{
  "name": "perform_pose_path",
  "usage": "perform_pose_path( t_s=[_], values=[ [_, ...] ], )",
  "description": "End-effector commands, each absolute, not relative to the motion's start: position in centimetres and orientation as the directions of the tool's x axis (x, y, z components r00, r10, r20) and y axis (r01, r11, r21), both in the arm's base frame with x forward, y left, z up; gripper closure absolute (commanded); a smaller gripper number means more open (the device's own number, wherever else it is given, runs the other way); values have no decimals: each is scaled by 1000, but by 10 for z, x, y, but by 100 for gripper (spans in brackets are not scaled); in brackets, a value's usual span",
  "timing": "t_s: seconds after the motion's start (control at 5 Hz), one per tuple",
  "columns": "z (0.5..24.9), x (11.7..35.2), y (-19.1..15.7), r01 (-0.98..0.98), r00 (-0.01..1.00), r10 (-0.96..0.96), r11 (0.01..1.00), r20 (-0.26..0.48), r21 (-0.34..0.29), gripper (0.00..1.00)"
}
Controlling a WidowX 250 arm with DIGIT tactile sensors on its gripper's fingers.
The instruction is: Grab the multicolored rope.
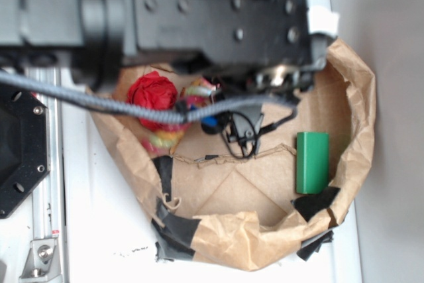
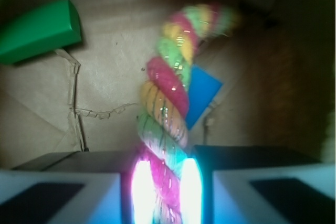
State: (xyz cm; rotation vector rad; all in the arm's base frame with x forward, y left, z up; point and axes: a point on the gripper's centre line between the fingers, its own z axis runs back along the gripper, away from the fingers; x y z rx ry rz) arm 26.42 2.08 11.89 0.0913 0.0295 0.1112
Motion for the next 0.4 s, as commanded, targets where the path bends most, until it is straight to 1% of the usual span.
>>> perform_pose_path(
  t_s=[0.0, 0.2],
  values=[
    [173, 263, 29, -273, 958, 274, 962, 83, -21, 100],
    [171, 267, 25, -260, 960, 257, 966, 110, 8, 100]
  ],
)
